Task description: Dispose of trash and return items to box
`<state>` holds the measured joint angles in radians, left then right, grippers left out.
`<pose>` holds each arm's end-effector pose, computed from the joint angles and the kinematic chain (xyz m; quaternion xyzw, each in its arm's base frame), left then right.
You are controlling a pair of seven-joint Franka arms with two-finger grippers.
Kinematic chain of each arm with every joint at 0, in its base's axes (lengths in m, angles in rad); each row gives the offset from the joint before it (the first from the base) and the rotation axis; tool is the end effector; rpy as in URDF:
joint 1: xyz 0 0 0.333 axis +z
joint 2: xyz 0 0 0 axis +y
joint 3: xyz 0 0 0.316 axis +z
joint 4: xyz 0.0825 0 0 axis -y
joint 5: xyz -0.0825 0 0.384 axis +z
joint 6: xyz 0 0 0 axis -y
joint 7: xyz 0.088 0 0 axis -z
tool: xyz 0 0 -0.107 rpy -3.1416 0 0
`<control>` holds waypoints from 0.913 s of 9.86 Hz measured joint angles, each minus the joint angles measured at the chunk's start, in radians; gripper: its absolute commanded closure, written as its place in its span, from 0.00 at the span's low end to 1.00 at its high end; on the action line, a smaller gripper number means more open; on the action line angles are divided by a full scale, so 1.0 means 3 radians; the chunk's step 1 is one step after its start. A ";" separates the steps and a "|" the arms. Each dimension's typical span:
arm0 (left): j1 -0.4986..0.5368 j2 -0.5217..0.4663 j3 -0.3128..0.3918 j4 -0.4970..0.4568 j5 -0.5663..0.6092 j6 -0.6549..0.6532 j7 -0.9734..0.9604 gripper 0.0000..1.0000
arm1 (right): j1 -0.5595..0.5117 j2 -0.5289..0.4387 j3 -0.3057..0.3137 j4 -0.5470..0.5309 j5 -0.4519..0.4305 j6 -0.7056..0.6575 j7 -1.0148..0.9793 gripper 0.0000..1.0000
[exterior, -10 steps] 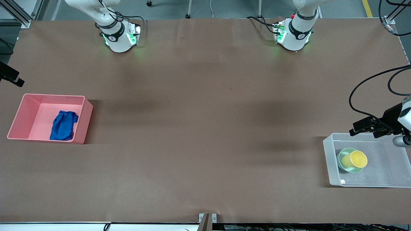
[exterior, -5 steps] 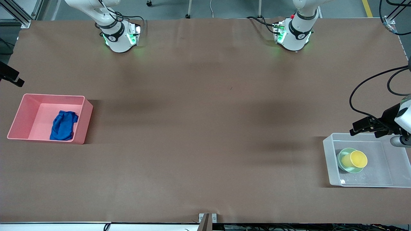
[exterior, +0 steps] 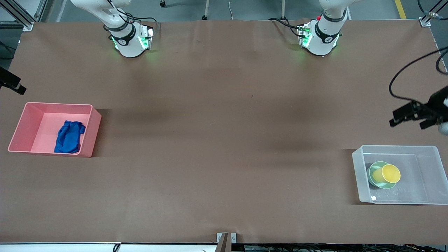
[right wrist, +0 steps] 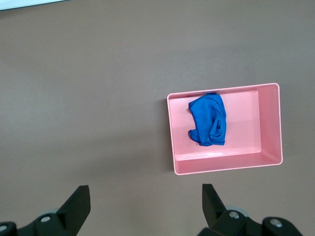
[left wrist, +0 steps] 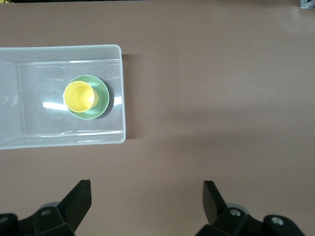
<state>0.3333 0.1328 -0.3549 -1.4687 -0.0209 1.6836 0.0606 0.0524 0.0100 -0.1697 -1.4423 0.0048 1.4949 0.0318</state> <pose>0.6043 -0.0005 0.6113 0.9977 -0.0378 0.0458 0.0325 0.5460 -0.0632 0.6724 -0.9970 0.0742 -0.0214 0.0006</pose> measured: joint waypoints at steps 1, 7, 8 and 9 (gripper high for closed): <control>-0.0217 -0.0091 0.0189 -0.0005 0.0001 -0.0099 -0.0013 0.00 | 0.0000 0.0000 -0.0001 0.0000 0.0000 0.0000 -0.0002 0.00; -0.1145 -0.0436 0.1177 -0.0017 0.0002 -0.0510 -0.0085 0.00 | 0.0000 0.0000 -0.0005 0.0000 0.0000 0.0000 -0.0005 0.00; -0.1146 -0.0477 0.1177 -0.0053 0.0002 -0.0524 -0.0154 0.00 | 0.0000 0.0000 -0.0005 0.0000 0.0000 0.0000 -0.0005 0.00; -0.1150 -0.0507 0.1176 -0.0109 0.0002 -0.0524 -0.0193 0.00 | 0.0000 0.0000 -0.0005 0.0000 0.0000 0.0000 -0.0005 0.00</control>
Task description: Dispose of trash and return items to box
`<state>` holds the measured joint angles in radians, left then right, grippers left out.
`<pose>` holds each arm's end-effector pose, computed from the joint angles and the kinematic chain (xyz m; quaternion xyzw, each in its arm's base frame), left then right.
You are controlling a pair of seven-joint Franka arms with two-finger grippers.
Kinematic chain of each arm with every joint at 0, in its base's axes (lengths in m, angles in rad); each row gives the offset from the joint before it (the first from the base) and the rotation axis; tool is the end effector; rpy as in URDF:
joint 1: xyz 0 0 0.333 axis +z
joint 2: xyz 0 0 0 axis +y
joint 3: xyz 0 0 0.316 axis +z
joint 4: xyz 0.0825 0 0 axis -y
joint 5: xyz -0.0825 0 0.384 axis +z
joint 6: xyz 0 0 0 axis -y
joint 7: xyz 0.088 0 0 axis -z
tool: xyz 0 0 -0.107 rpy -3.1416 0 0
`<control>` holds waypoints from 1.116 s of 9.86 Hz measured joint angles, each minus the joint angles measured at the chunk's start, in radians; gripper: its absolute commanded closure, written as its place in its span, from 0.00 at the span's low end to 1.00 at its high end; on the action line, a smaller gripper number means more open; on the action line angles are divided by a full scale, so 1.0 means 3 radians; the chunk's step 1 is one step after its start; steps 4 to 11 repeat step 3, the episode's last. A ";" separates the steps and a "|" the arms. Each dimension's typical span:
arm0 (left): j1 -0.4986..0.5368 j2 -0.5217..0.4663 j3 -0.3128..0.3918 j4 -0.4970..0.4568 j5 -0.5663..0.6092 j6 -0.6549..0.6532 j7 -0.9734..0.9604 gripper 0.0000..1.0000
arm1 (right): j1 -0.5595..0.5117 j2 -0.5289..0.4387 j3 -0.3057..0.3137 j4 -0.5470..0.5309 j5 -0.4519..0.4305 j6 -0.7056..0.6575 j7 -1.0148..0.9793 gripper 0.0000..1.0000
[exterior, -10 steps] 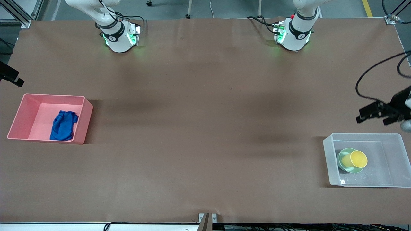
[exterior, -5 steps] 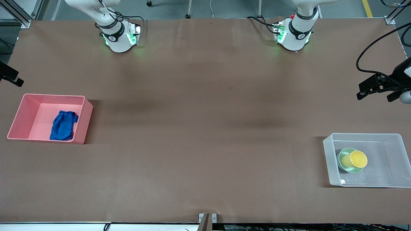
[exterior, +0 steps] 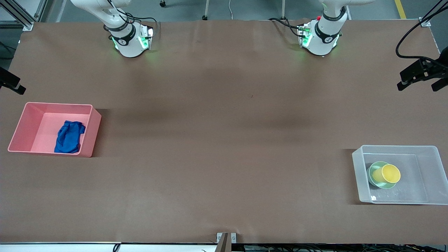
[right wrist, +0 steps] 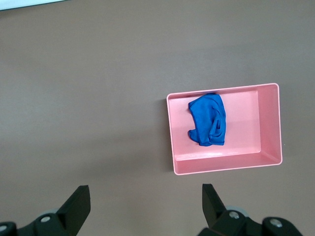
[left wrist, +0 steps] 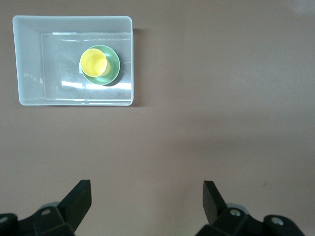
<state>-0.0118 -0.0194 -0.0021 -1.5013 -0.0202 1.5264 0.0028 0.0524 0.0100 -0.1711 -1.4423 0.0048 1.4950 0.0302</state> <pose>0.5441 -0.0098 0.6638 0.9997 -0.0090 0.0222 0.0102 0.5459 -0.0640 0.6724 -0.9970 0.0741 -0.0215 0.0006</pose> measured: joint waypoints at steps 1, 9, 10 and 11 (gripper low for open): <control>-0.0003 -0.0018 -0.0001 -0.0048 0.0000 0.0000 -0.0011 0.00 | 0.0000 0.0000 0.0000 0.0000 0.0000 0.0000 -0.0001 0.00; -0.0003 -0.0025 -0.0001 -0.0083 0.0000 0.0000 -0.0011 0.00 | 0.0000 0.0000 0.0000 0.0000 0.0000 0.0002 -0.0001 0.00; -0.0003 -0.0025 -0.0001 -0.0083 0.0000 0.0000 -0.0011 0.00 | 0.0000 0.0000 0.0000 0.0000 0.0000 0.0002 -0.0001 0.00; -0.0003 -0.0025 -0.0001 -0.0083 0.0000 0.0000 -0.0011 0.00 | 0.0000 0.0000 0.0000 0.0000 0.0000 0.0002 -0.0001 0.00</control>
